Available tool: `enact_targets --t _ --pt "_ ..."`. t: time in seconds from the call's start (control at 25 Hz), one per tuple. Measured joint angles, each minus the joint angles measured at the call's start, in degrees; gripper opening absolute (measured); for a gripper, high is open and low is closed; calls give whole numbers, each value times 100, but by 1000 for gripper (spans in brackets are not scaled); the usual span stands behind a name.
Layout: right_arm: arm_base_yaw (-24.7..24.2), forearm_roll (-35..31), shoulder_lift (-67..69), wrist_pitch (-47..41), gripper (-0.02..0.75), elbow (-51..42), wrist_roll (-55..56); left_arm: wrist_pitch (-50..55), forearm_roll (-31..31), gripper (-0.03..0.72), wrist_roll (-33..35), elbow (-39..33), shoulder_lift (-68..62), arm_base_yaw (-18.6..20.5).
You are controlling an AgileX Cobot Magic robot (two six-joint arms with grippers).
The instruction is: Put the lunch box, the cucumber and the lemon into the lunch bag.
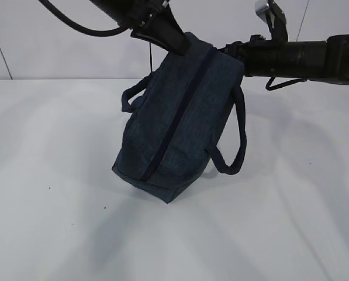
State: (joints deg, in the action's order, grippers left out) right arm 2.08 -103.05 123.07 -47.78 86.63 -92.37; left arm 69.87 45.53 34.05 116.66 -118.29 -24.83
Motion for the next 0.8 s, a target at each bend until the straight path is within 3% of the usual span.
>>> enact_targets --t 0.2,0.28,0.4,0.48,0.8 --pt "0 0 0 -25 38 -6 0 21 -13 25 -41 0 0 0" --pt "-10 0 8 -25 133 -6 0 62 -13 25 -50 0 13 0" --pt "-29 0 47 -124 349 -6 0 117 0 25 -95 0 41 0" --pt "-74 0 47 -231 431 4 26 133 0 24 -118 0 50 0" --pt "-578 82 -499 -462 482 437 1140 133 -130 24 -317 0 50 0"
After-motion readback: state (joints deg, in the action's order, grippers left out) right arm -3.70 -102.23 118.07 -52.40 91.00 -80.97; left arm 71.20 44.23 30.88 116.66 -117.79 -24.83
